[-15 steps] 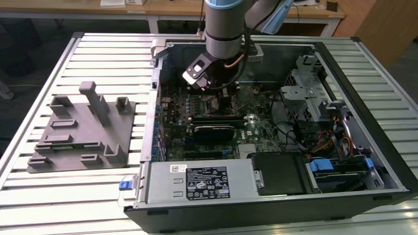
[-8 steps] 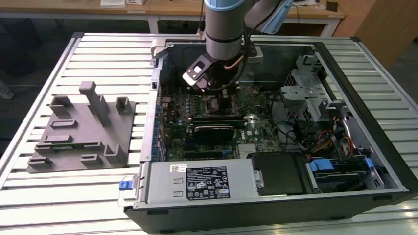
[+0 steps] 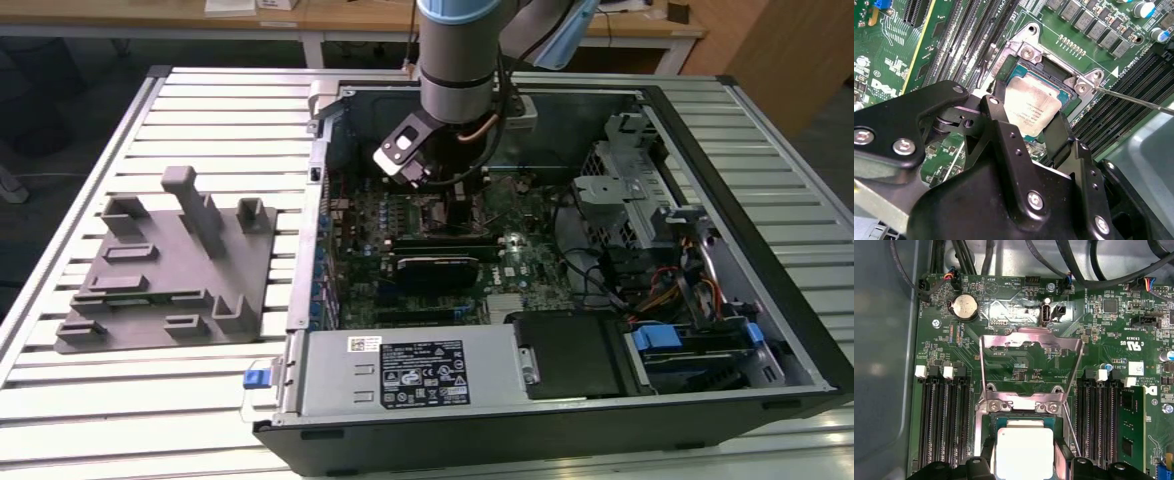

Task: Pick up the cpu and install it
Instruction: 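Place the cpu into insertion slot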

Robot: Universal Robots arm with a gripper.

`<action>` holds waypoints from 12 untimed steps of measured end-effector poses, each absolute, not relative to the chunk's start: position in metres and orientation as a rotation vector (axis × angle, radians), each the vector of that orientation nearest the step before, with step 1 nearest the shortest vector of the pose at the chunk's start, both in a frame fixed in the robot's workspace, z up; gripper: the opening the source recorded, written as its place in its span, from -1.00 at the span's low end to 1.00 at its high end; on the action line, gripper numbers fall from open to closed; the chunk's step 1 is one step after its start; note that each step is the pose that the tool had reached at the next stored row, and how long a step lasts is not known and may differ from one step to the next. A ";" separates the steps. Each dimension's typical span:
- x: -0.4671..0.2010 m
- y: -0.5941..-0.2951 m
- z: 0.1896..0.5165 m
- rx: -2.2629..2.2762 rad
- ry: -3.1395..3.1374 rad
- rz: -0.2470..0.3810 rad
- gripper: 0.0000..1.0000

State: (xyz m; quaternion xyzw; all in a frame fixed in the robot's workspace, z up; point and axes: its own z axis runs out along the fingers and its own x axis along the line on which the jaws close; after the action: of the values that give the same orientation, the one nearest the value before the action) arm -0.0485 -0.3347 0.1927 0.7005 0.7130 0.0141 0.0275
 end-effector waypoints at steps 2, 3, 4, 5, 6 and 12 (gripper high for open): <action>-0.048 -0.335 0.193 2.163 2.201 0.043 0.11; -0.048 -0.335 0.193 2.163 2.201 0.043 0.11; -0.048 -0.335 0.193 2.163 2.201 0.043 0.14; -0.048 -0.335 0.193 2.163 2.201 0.043 0.14; -0.048 -0.335 0.193 2.163 2.201 0.043 0.14; -0.048 -0.333 0.193 2.163 2.201 0.043 0.25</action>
State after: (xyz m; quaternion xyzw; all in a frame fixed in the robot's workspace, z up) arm -0.0484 -0.3326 0.1927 0.7006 0.7129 0.0140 0.0276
